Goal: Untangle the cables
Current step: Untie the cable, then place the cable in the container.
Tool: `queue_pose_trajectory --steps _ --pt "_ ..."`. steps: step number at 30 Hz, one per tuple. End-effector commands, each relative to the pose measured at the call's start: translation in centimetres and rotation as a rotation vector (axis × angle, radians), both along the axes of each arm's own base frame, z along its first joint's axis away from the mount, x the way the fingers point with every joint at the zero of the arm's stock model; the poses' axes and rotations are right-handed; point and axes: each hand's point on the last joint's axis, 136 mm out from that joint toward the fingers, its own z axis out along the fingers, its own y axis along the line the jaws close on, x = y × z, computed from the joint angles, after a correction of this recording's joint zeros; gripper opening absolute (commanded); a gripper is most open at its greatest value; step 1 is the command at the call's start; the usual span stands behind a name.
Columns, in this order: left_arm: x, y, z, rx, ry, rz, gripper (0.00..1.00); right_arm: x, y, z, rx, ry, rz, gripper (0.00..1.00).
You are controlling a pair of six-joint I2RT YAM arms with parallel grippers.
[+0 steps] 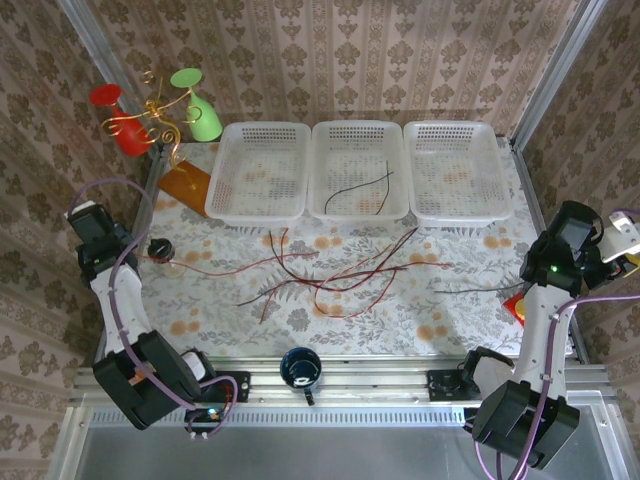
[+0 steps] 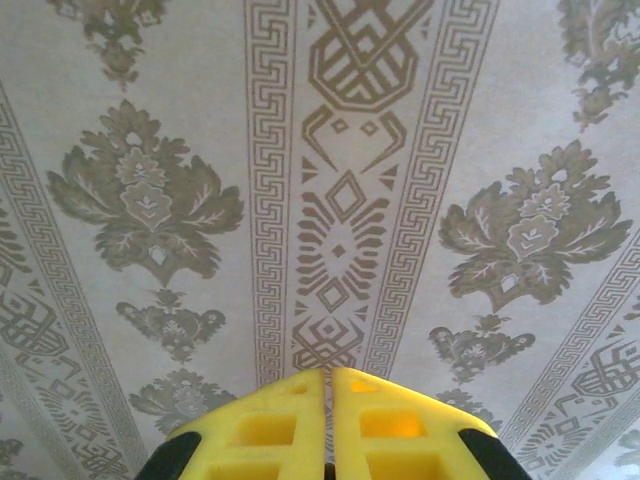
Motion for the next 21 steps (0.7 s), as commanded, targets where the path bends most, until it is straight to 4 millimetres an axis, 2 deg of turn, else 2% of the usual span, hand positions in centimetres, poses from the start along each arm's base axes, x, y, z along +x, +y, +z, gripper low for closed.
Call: queue_pose_trajectory --steps 1,5,9,11,16,21 --pt "1.4 -0.9 2.5 0.005 -0.071 -0.069 0.0 0.5 0.4 0.5 0.008 -0.063 0.037 0.0" --pt "2.6 -5.9 5.0 0.077 -0.095 -0.212 0.0 2.6 2.3 0.3 0.074 -0.158 0.208 0.0" --pt "2.7 -11.2 7.7 0.144 -0.131 -0.345 0.0 5.3 5.8 1.5 0.116 -0.248 0.432 0.0" --pt "2.6 -13.9 9.0 0.168 -0.152 -0.42 0.0 6.4 7.8 3.4 0.108 -0.302 0.538 0.0" --pt "2.0 -18.8 12.6 0.27 -0.182 -0.532 0.0 9.3 12.7 8.8 0.122 -0.397 0.769 0.0" --pt "2.1 -24.9 14.1 0.344 -0.174 -0.662 0.0 12.0 17.5 14.2 0.083 -0.439 0.964 0.0"
